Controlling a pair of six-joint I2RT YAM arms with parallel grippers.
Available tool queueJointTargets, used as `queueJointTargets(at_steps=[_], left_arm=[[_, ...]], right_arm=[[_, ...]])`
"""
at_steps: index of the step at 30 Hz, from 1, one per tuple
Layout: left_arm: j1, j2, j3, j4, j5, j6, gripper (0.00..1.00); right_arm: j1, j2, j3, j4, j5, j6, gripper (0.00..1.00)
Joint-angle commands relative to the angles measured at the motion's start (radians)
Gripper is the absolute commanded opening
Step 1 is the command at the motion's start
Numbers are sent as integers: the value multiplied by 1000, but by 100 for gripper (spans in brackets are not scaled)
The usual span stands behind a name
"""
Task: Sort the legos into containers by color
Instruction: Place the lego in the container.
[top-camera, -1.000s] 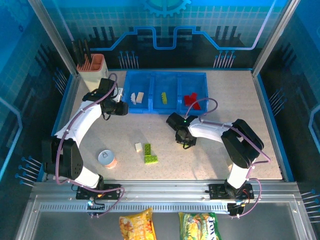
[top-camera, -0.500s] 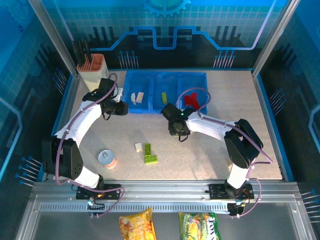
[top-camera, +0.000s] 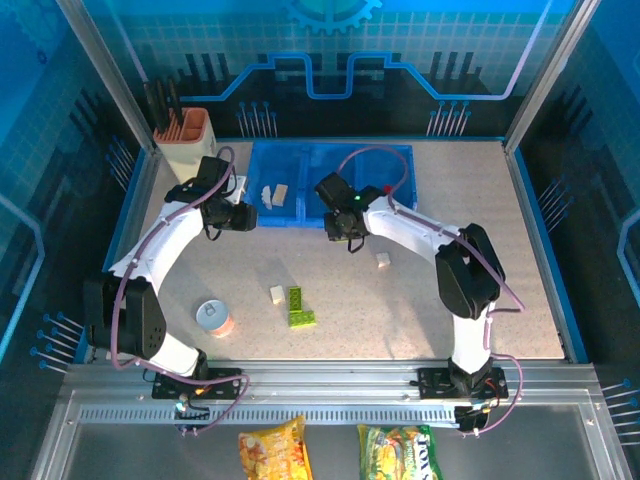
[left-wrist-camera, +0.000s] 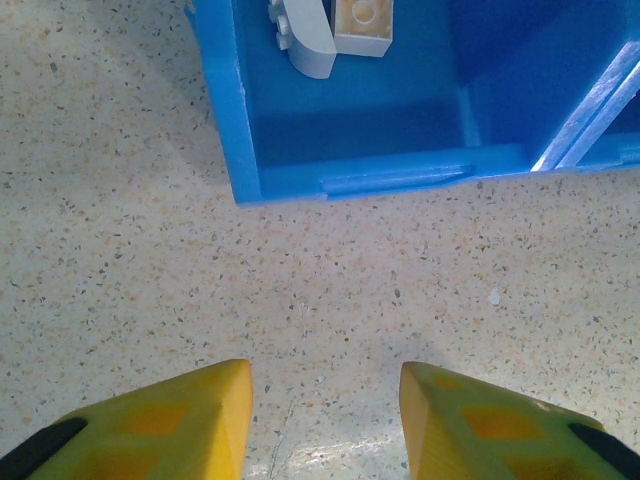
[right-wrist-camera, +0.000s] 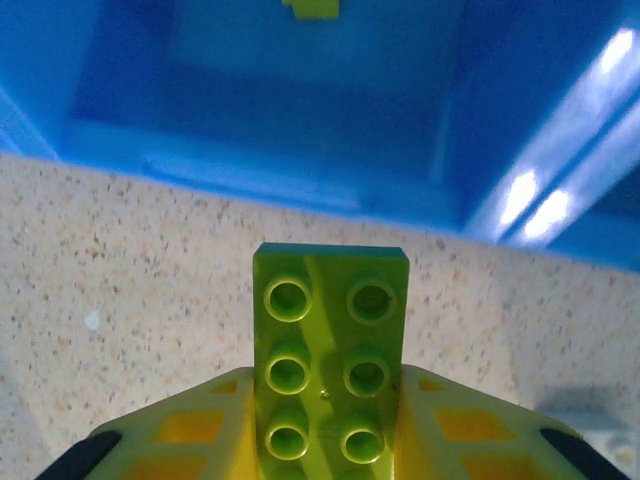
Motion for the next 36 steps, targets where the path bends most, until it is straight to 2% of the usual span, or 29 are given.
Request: queueJointTargets(at_steps=[1, 9, 18, 28, 32, 36], left_arm=[[8, -28, -12, 6, 31, 24, 44], [9, -26, -13, 8, 31, 22, 44], [9, -24, -14, 7, 33, 22, 44], [11, -22, -16, 11, 40, 18, 43], [9, -21, -16, 12, 45, 18, 43], [9, -19, -16, 13, 48, 16, 43]], right_arm=[[-32, 49, 82, -29, -17, -69, 33], [-100, 174, 264, -53, -31, -132, 33], [-131, 334, 461, -110, 4, -214, 33], [-119, 513, 700, -171, 175, -267, 33], [-114, 553, 743, -179, 241, -290, 35], [-114, 561, 743, -168, 240, -291, 39]])
